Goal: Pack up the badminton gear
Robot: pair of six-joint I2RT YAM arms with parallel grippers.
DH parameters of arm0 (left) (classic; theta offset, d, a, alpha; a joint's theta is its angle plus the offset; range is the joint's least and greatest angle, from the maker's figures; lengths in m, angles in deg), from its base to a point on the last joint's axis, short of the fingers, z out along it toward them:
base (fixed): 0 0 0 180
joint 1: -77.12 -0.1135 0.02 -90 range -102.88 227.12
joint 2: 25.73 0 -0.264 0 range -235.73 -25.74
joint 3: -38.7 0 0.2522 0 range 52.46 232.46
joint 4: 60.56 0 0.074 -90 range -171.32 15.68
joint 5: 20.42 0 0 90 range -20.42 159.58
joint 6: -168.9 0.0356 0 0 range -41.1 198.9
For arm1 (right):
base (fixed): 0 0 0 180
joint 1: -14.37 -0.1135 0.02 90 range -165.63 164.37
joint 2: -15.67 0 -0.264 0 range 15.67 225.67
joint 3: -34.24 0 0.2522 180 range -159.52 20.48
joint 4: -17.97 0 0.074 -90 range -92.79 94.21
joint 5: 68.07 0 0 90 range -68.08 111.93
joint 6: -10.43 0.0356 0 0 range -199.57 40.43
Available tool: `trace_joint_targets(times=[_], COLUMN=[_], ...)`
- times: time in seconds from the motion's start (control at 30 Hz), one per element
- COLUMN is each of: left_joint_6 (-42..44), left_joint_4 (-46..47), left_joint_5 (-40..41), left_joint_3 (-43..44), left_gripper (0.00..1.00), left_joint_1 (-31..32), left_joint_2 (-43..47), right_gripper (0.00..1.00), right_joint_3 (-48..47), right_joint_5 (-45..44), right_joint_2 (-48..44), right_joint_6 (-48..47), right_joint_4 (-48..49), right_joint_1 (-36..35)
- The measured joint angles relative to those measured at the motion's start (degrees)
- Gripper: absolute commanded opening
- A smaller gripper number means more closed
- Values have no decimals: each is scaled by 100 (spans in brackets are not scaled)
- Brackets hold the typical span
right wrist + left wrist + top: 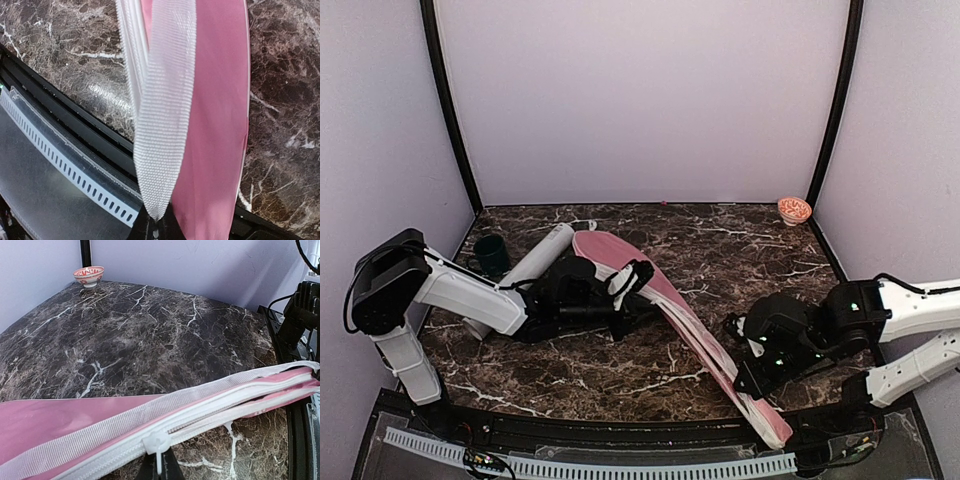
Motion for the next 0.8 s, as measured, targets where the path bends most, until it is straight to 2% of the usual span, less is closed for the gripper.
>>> trace_joint_targets(times=[0.07,0.13,0.37,0.43,0.5,0.67,0.8], left_joint_6=[0,0,0,0,0,0,0], left_joint_4=[-15,-33,-33,-33,-33,-33,-35], left_joint_5=[2,7,7,7,4,0,-20], left_joint_3=[0,0,0,0,0,0,0], left_gripper=[0,0,0,0,0,0,0], left_joint_1=[-2,-7,-7,-7,-7,-7,-7], left_joint_2=[-7,-17,-20,-20,-20,-20,-20], right_gripper=[0,3,0,5,15,29,35], right_joint_3=[76,118,236,319,417,575,527], right_joint_5=[72,105,212,210,190,107,-66], right_joint_2=[-103,-173,-365,-433,-470,-387,-120], right_joint_6=[55,59,144,170,216,245,162], right_joint_4=[26,46,170,149,109,-87,-177], right_joint_1=[39,48,94,162,260,431,444])
